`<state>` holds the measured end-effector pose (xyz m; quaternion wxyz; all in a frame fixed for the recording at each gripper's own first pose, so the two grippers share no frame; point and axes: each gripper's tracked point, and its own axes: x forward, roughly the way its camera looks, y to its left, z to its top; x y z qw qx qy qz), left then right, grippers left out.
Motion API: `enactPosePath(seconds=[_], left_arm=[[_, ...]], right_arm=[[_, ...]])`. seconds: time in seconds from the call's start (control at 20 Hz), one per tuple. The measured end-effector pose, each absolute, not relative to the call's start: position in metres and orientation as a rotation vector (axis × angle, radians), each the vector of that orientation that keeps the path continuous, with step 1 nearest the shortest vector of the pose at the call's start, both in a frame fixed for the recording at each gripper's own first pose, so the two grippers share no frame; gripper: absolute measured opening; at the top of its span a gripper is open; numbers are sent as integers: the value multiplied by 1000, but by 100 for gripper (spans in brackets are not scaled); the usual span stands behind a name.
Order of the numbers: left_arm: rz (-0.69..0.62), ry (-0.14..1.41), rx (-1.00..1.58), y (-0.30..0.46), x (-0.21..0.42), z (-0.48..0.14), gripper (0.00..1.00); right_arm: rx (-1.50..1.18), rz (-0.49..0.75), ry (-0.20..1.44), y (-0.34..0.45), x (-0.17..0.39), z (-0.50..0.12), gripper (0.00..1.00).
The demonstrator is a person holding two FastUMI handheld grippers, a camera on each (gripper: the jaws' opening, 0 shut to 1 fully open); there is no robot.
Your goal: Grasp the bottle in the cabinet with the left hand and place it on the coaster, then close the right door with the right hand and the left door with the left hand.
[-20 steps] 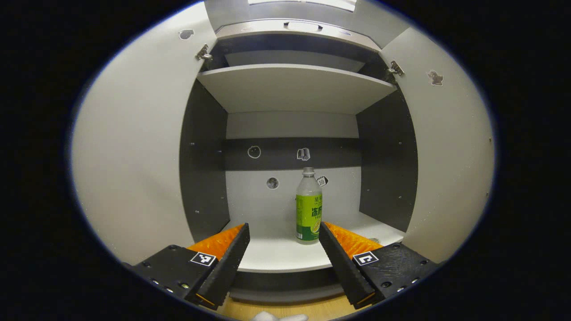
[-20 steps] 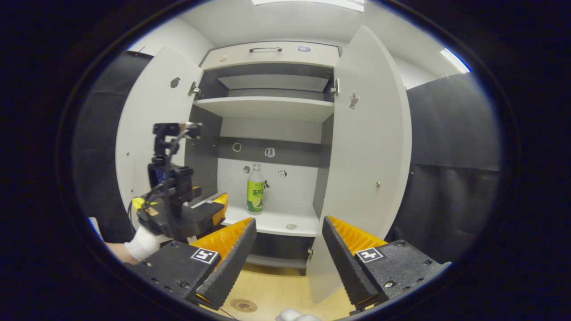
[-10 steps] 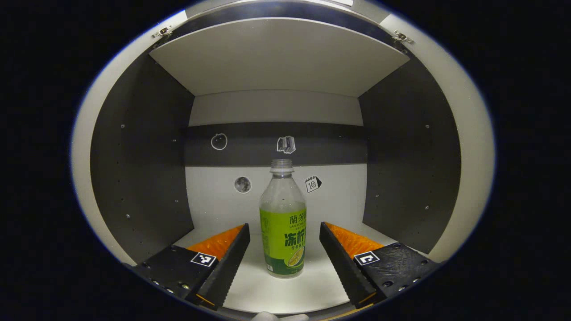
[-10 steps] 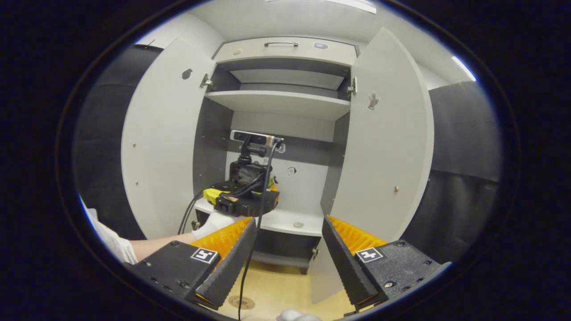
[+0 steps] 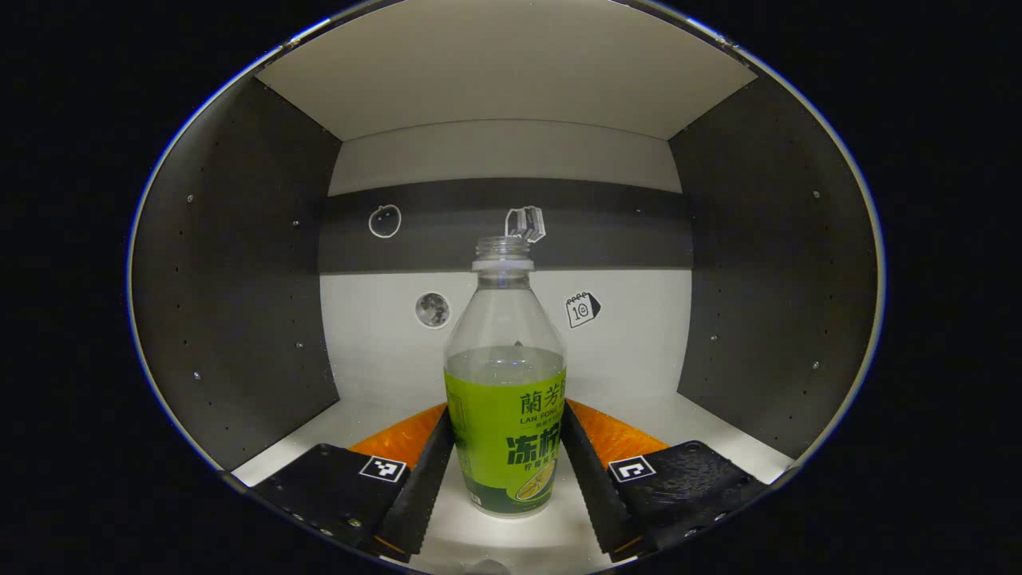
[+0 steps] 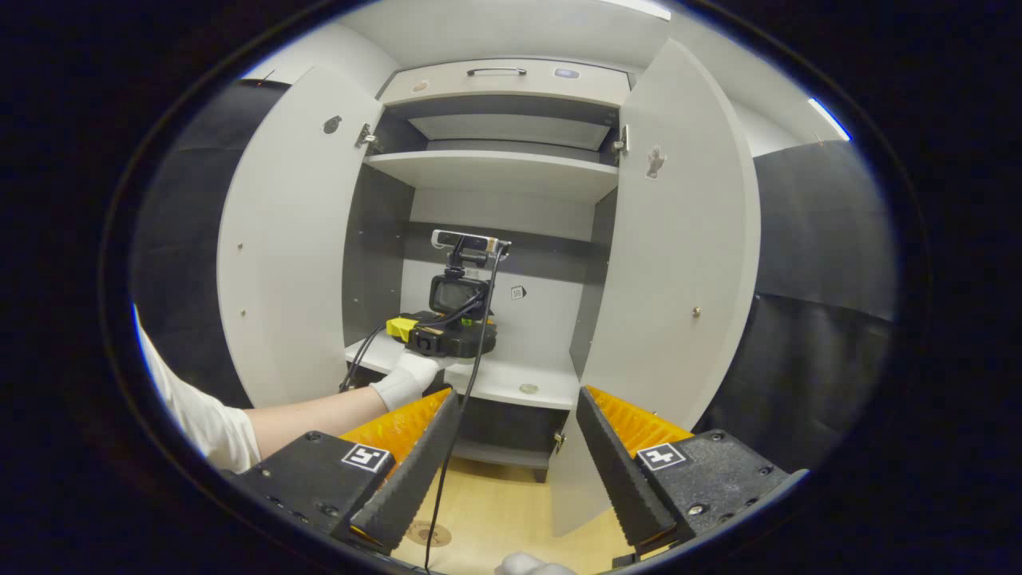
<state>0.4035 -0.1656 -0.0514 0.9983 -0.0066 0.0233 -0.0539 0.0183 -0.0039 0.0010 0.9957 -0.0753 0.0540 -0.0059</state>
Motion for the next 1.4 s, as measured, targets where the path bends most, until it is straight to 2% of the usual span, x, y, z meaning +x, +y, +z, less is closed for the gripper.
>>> enactPosePath(seconds=[0.2,0.55,0.6,0.65,0.75,0.95,1.0,1.05,1.4], left_arm=[[-127,5,-23,-160,382,-30,77],[-175,-75,-12,-139,286,7,76],[-185,-84,-12,-138,269,9,80],[-201,-89,-14,-137,253,10,77],[-217,-88,-15,-132,219,7,76],[-254,-74,-31,-128,162,-14,77],[-265,-66,-31,-128,149,-23,80],[-277,-60,-33,-128,137,-32,77],[-346,-13,-30,-129,72,-112,77]], right_arm=[[-135,-31,97,-12,17,6,97],[-114,-33,74,-8,4,9,96],[-110,-34,71,-8,2,9,96],[-104,-34,72,-7,-1,7,98],[-88,-34,81,-7,-6,1,96],[-66,-58,92,-16,-19,-7,97],[-62,-65,87,-18,-22,-7,96],[-59,-77,82,-23,-25,-8,96],[-30,-161,119,-55,-38,-25,97]])
